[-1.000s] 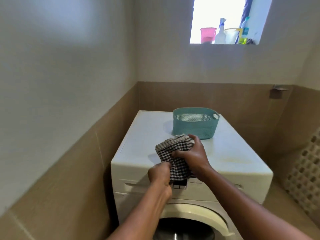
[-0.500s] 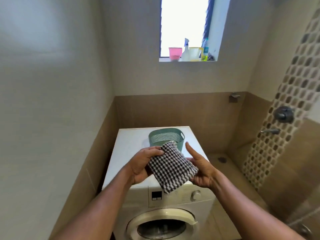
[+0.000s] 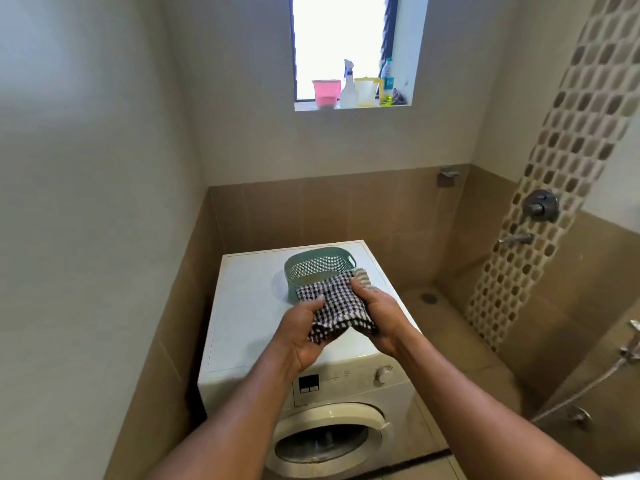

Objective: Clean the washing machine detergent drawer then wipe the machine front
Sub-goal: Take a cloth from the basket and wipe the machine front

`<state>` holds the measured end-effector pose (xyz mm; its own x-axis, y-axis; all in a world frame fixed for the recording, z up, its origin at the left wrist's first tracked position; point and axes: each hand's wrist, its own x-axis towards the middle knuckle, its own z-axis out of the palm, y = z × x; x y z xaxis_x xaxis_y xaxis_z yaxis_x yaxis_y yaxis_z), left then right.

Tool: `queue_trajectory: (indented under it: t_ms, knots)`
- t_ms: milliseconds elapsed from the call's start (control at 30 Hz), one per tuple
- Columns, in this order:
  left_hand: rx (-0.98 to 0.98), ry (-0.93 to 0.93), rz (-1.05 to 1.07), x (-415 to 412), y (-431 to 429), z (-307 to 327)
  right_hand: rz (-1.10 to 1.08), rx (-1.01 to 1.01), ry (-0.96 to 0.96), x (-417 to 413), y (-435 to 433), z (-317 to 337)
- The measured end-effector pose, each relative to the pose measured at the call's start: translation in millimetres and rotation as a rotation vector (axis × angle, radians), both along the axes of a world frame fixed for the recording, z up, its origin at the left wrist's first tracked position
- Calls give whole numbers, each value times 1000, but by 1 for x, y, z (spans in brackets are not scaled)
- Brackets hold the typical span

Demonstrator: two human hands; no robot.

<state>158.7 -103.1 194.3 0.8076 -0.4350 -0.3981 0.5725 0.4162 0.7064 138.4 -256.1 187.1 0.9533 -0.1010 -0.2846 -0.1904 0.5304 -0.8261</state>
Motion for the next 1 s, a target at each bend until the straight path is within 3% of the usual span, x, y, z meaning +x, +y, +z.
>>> queue_trajectory:
  t_ms: [100, 200, 400, 567, 700, 833, 1000]
  knots:
    - [260, -108, 87, 40, -13, -22, 54, -329, 113, 35, -29, -19]
    - [485, -212, 117, 89, -26, -39, 186, -454, 159, 88, -61, -33]
    - [526, -58, 165, 193, -63, -53, 284, -670, 190, 210, -98, -41]
    - [674, -22, 217, 267, -82, -59, 326, -885, 224, 298, -116, -57]
    - [890, -10, 197, 302, -90, -82, 359, -1081, 266, 327, -107, -78]
    - [1238, -75, 107, 318, -96, -105, 462, -1392, 213, 337, -94, -103]
    - [1438, -92, 8, 325, -101, -129, 574, -1528, 205, 343, -79, -123]
